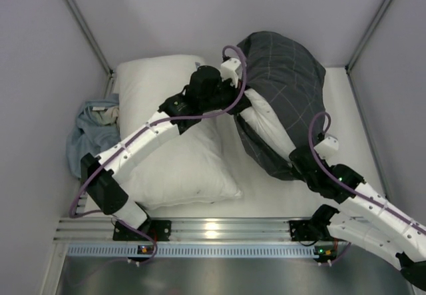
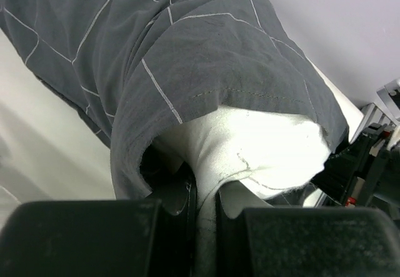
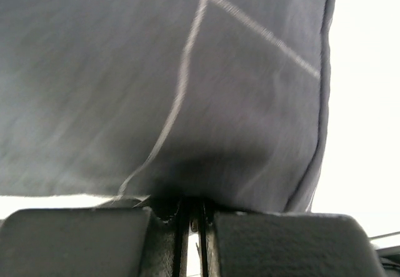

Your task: Remove the pillowcase from the pillow

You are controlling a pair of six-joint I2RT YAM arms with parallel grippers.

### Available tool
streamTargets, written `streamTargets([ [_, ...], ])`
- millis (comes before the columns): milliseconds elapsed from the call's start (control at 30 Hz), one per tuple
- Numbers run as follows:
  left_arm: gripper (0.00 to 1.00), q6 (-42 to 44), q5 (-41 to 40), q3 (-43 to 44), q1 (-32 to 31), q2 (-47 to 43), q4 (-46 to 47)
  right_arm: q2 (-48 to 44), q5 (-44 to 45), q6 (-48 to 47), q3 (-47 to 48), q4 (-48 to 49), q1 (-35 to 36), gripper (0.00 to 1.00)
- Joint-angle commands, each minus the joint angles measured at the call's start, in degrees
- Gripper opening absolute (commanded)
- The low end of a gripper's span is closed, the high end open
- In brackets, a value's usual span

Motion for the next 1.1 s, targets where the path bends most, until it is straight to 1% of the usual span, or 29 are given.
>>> streamTargets([
  [0,0.0,-0.36,-3.53,3.89,3.51,-7.77,7.79,0.86,4.28,0.5,-0.02,-2.96,-0.48,0.0],
  [133,0.0,-0.71,-2.92,3.89,7.81,-9.44,4.36,1.65,5.16,0.23,-0.28,-2.96,-2.14,0.0],
  [167,0.0,-0.97,-1.0,3.72,10.43,-9.96,3.74,1.74,5.08,0.23,-0.46,-3.04,-2.67,0.0],
  [267,0.0,-2.55,1.82,2.84,14.92,-11.28,2.6,1.83,5.6,-0.73,-0.55,-2.6,-4.43,0.0],
  [467,0.0,-2.55,3.06,-0.05,20.99,-13.13,0.4,0.43,5.87,-3.1,-0.11,-2.52,-8.12,0.0],
  [733,0.0,-3.87,3.68,-6.47,26.45,-17.08,1.19,2.18,3.76,-7.15,0.51,0.64,-13.04,0.0],
  [867,0.0,-4.14,4.73,-11.12,26.9,-18.49,1.45,1.83,3.93,-9.43,3.05,2.39,-15.42,0.0],
  [933,0.0,-4.84,5.95,-12.97,26.98,-19.02,2.68,1.66,2.45,-12.68,3.58,5.46,-15.77,0.0],
  [967,0.0,-5.62,7.18,-14.63,26.9,-19.19,3.21,2.44,0.26,-13.73,3.93,8.18,-15.86,0.0],
  [1000,0.0,-5.98,7.8,-15.35,26.98,-19.28,4.43,3.4,-1.85,-17.83,4.2,9.77,-15.86,0.0],
  [1033,0.0,-6.42,8.59,-15.88,26.9,-19.37,4.96,5.85,-3.78,-19.53,4.55,11.01,-15.77,0.05],
  [1067,0.0,-7.03,10.08,-16.32,26.9,-19.28,5.32,7.01,-5.8,-20.41,5.33,11.28,-15.77,0.15],
])
